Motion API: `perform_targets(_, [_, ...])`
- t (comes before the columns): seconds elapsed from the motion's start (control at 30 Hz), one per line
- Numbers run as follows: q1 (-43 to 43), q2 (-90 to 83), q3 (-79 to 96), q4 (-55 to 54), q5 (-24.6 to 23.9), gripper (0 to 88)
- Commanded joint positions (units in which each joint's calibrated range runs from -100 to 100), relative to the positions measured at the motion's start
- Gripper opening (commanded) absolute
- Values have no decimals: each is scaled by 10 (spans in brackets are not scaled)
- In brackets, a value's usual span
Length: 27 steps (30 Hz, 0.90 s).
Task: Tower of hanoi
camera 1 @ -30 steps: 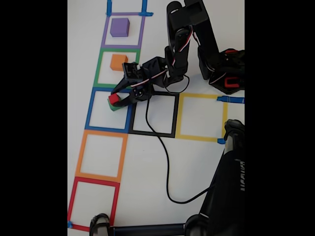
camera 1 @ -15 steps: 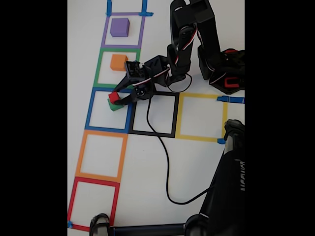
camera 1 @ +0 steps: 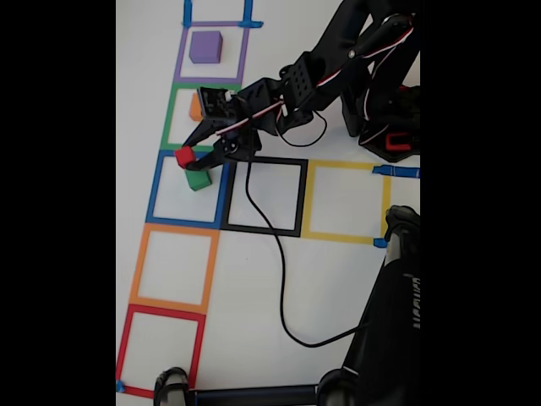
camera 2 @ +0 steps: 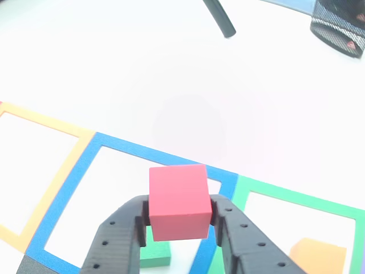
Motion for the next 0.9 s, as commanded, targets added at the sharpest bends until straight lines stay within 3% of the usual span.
perform_targets(0.0, [64,-135,-93,267,0,25])
perform_targets(0.33, [229,-169,-394,656,0,23])
perform_targets(0.63, [328,-146,-709,928,0,22])
perform_targets(0.87, [419,-159,-698,953,0,19])
